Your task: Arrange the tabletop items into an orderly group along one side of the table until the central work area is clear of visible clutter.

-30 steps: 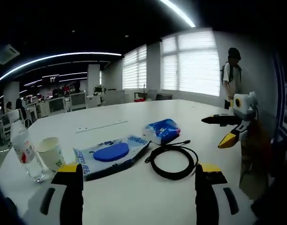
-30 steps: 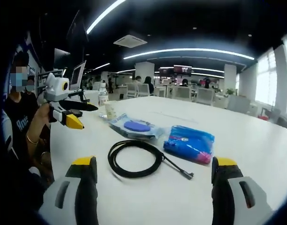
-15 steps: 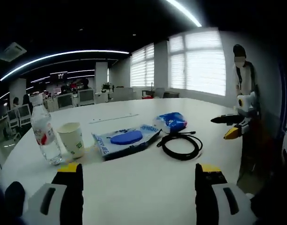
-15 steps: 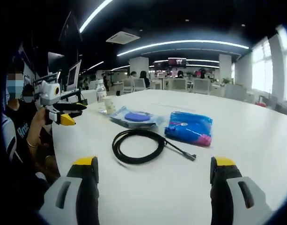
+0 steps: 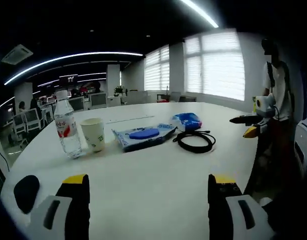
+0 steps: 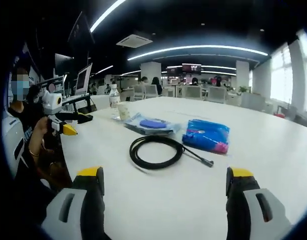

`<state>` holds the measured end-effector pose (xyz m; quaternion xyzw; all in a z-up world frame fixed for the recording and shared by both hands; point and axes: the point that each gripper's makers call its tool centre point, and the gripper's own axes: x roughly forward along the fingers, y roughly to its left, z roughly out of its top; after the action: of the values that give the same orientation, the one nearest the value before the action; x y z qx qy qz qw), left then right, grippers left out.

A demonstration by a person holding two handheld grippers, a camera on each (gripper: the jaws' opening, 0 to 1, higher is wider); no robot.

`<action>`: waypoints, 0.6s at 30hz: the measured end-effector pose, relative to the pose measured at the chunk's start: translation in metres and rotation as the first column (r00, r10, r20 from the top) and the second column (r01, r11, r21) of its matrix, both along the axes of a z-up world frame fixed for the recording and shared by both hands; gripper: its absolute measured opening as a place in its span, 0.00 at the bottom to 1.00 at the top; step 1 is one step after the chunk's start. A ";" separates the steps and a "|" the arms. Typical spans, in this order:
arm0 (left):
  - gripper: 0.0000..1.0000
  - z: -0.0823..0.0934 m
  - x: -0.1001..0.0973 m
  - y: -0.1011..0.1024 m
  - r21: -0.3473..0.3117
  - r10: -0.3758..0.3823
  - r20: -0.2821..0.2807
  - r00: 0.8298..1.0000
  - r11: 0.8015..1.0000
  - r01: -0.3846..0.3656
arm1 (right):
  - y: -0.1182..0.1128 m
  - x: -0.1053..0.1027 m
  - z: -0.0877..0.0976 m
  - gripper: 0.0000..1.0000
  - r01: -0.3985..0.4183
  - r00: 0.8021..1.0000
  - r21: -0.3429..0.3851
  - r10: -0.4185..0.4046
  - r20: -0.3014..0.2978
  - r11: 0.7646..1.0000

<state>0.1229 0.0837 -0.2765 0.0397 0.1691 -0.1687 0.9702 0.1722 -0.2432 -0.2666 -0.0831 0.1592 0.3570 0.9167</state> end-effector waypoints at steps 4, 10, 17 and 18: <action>0.98 -0.004 -0.010 0.009 0.016 0.001 -0.013 1.000 1.000 -0.001 | 0.001 -0.008 -0.001 0.99 0.004 1.000 -0.010 -0.004 0.005 1.000; 0.98 -0.008 -0.019 0.018 -0.004 0.023 -0.020 1.000 1.000 -0.023 | -0.003 -0.014 -0.009 0.99 0.022 1.000 -0.060 -0.022 0.012 0.998; 0.99 -0.013 -0.024 0.026 0.031 0.039 -0.029 0.999 0.999 -0.038 | -0.005 -0.019 -0.009 0.99 0.041 0.999 -0.059 -0.041 0.011 0.997; 0.99 -0.013 -0.024 0.026 0.032 0.039 -0.027 0.999 0.999 -0.038 | -0.006 -0.020 -0.010 0.98 0.041 0.999 -0.076 -0.040 0.014 0.996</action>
<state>0.0986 0.1102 -0.2896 0.0491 0.1860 -0.1478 0.9701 0.1520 -0.2493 -0.2770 -0.1169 0.1686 0.3316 0.9209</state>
